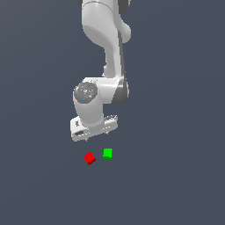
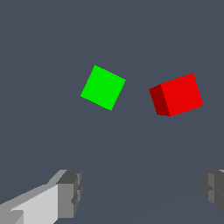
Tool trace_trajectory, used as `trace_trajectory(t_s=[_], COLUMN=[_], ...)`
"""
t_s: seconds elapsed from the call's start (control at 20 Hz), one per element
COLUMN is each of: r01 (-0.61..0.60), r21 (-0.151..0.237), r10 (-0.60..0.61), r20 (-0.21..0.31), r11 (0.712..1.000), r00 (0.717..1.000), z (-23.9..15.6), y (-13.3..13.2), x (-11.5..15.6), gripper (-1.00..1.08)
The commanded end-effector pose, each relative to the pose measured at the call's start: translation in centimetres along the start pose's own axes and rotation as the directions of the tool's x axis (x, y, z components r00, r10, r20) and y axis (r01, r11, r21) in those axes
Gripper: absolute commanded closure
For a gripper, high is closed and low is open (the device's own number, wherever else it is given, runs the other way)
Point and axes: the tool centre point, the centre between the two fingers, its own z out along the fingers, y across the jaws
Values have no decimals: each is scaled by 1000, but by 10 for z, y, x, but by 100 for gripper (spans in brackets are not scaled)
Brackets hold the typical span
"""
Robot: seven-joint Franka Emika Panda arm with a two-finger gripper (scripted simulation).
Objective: Stack the red cube on top of the green cube.
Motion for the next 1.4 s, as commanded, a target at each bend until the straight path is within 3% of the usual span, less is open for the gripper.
trace_trajectory(t_s=[0.0, 0.65, 1.35], r01=[57, 262, 313], r21=[-2, -13, -16], r10=[-57, -262, -313], r20=[-5, -22, -25], r11=[998, 965, 950], r00=[998, 965, 949], z=[6, 28, 33], y=[13, 53, 61], x=[9, 51, 65], gripper=[-92, -92, -92])
